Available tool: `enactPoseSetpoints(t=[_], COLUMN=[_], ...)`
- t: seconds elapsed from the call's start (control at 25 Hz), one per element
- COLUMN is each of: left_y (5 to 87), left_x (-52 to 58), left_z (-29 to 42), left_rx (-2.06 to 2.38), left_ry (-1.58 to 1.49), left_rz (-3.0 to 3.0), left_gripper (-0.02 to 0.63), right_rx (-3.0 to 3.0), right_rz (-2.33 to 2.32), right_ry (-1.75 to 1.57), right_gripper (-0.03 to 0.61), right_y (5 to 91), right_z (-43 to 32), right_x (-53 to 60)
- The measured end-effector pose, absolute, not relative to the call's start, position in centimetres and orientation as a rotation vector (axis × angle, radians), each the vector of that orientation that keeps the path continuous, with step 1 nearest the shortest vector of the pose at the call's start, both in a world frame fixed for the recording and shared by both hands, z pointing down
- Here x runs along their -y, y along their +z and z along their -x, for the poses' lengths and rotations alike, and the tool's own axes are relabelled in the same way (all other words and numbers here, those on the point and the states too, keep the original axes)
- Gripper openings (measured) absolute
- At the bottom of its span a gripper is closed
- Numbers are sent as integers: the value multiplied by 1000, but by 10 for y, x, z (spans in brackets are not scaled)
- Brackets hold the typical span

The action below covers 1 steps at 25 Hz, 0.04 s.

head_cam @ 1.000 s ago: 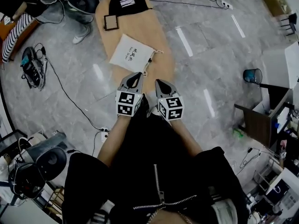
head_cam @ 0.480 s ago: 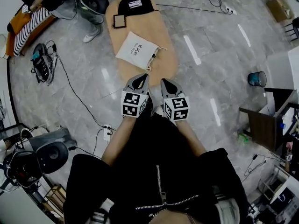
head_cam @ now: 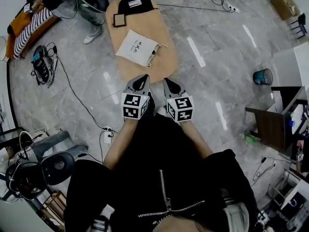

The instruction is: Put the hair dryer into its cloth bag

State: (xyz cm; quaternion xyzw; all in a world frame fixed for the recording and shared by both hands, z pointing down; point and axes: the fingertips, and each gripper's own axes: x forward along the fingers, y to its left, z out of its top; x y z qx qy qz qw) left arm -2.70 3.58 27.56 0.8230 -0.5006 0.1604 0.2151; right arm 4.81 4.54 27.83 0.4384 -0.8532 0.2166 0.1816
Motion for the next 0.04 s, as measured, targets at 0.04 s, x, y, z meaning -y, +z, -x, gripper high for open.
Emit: enactPoseSetpoints(t=[0.04], left_y=[274], left_x=[-31], left_z=[30], left_rx=[1386], left_ry=[445], left_rz=[-2284], left_gripper=[14], right_rx=[2407], right_rz=[-1240], right_ry=[610], right_gripper=[9], right_y=[277], right_z=[-46], right_x=[-41])
